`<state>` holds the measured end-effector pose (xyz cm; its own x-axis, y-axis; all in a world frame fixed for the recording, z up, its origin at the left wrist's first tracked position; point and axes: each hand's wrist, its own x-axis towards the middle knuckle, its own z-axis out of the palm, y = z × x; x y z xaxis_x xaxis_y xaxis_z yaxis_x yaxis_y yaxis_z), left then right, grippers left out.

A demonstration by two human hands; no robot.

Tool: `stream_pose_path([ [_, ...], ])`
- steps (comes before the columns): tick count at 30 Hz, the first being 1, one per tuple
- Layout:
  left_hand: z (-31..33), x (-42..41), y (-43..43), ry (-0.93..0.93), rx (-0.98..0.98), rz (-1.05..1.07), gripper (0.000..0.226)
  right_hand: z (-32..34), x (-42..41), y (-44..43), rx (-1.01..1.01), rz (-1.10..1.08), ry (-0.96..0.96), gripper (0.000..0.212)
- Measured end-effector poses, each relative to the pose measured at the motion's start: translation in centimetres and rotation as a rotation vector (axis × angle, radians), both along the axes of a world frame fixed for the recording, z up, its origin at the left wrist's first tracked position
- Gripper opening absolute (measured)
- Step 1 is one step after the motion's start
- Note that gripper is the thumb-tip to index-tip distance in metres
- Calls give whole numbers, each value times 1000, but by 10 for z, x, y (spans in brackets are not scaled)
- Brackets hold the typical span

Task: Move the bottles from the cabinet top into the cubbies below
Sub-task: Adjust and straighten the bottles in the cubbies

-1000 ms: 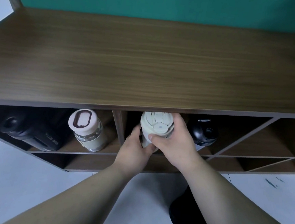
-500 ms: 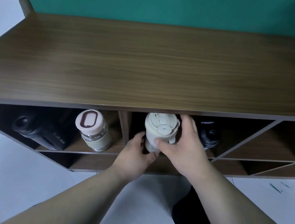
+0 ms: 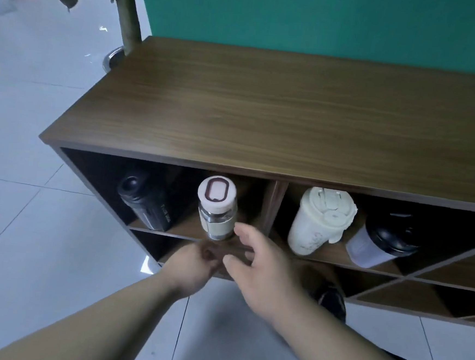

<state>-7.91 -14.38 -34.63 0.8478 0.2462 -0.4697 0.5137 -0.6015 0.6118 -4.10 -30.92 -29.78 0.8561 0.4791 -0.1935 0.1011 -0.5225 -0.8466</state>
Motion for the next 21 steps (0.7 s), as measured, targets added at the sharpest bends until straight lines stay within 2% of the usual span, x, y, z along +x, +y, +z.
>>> stream_pose_path([
  [3, -5, 1, 19, -66, -38, 132, 27, -12, 5, 27, 12, -73, 70, 73],
  [5, -4, 2, 27, -133, -98, 194, 20, -18, 10, 41, -12, -116, 19, 85],
  [8, -8, 8, 33, -198, -194, 269, 48, -25, 19, 56, -19, -163, -51, 96],
  [11, -22, 16, 36, -236, -188, 275, 58, -28, 30, 62, -13, -146, -129, 96],
  [14, -38, 23, 36, -283, -191, 310, 100, -31, 38, 66, 17, -177, -119, 95],
  [15, -41, 25, 36, -286, -206, 309, 104, -32, 39, 67, 25, -180, -121, 96],
  [18, -41, 28, 37, -303, -225, 308, 98, -36, 45, 71, 43, -151, -132, 95],
  [21, -32, 27, 38, -328, -243, 272, 60, -40, 48, 74, 105, -139, -84, 98],
])
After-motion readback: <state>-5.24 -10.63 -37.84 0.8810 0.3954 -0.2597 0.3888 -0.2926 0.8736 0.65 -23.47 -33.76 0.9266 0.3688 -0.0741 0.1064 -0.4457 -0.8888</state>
